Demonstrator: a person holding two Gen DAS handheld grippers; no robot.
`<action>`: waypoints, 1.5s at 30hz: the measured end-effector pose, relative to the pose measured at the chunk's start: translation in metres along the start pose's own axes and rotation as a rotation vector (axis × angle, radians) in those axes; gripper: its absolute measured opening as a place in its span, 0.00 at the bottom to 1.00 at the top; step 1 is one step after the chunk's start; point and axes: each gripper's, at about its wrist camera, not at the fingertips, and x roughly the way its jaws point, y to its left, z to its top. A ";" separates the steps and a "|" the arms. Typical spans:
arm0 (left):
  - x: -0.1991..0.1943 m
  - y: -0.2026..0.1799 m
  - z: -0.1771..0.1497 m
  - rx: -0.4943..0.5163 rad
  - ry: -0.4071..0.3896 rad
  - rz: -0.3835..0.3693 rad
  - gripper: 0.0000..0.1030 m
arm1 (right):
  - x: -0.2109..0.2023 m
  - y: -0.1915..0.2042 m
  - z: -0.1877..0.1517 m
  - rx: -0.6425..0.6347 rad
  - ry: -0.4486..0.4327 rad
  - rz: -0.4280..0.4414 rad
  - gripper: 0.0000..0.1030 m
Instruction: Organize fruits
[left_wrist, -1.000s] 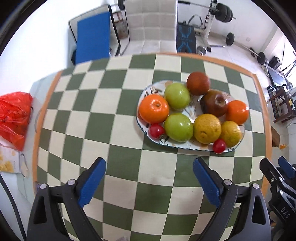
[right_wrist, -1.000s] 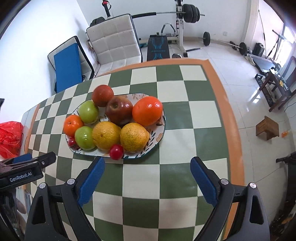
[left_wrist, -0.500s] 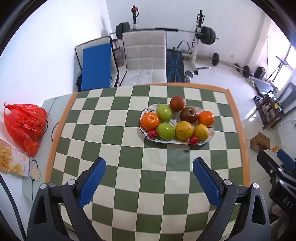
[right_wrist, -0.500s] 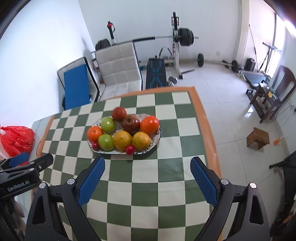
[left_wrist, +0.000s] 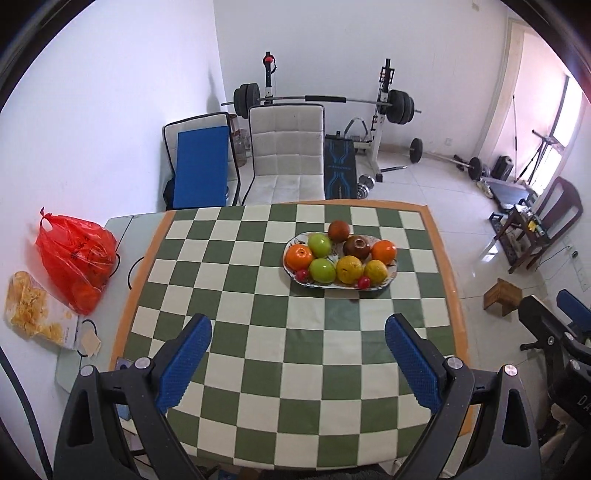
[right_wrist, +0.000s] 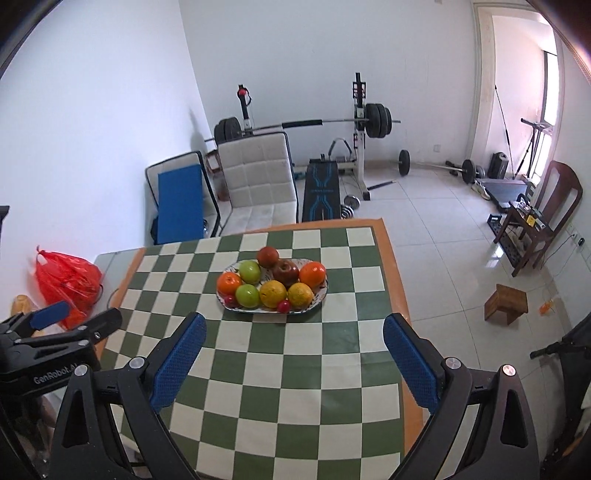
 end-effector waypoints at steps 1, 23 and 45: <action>-0.004 0.000 -0.001 0.001 -0.005 -0.002 0.93 | -0.006 0.001 0.000 -0.001 -0.002 0.003 0.96; -0.045 0.000 -0.011 -0.019 -0.078 -0.023 0.94 | -0.070 0.005 -0.005 0.004 -0.054 0.024 0.98; 0.056 -0.014 0.027 0.012 0.003 0.057 1.00 | 0.072 -0.016 0.033 0.028 0.004 -0.023 0.99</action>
